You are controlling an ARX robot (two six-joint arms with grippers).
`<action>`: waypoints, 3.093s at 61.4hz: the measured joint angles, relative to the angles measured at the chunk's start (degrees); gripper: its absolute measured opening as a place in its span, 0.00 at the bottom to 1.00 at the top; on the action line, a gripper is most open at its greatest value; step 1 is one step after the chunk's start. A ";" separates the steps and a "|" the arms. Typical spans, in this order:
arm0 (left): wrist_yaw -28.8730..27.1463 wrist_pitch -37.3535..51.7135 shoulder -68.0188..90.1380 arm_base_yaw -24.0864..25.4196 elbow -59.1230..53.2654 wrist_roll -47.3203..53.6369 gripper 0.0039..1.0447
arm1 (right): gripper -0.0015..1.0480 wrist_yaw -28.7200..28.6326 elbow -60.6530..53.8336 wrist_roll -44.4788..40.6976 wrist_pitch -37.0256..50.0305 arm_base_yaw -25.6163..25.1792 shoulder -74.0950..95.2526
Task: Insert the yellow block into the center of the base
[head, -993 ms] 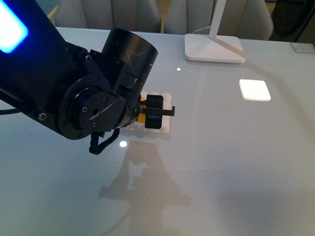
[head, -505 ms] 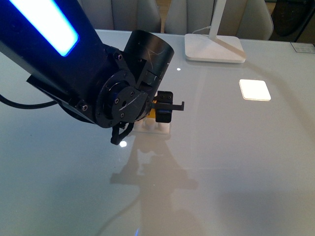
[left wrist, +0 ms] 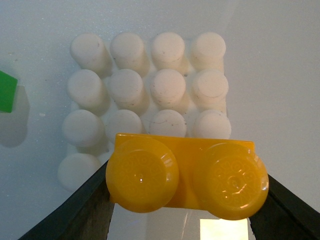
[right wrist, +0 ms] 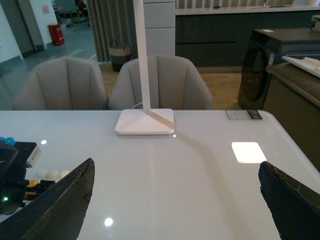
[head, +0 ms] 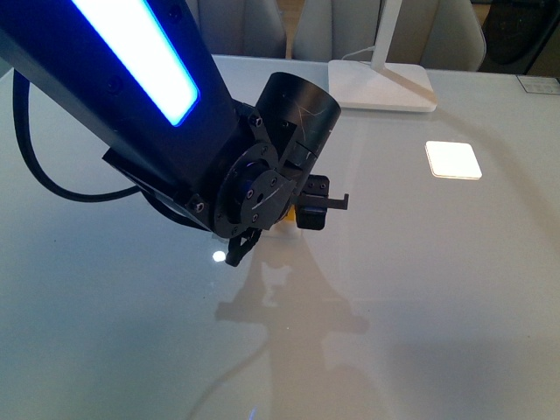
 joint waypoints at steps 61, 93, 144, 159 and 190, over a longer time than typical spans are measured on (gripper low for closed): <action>-1.55 -1.49 2.36 2.80 4.07 1.77 0.61 | 0.92 0.00 0.00 0.00 0.00 0.00 0.00; -2.05 -1.49 2.78 2.80 4.07 1.75 0.61 | 0.92 0.00 0.00 0.00 0.00 0.00 0.00; -3.10 -2.80 5.55 2.03 6.23 1.75 0.61 | 0.92 0.00 0.00 0.00 0.00 0.00 0.00; -3.74 -2.71 5.88 1.70 6.32 1.49 0.61 | 0.92 0.00 0.00 0.00 0.00 0.00 0.00; -1.40 -1.11 6.51 2.25 5.92 -0.61 0.61 | 0.92 0.00 0.00 0.00 0.00 0.00 0.00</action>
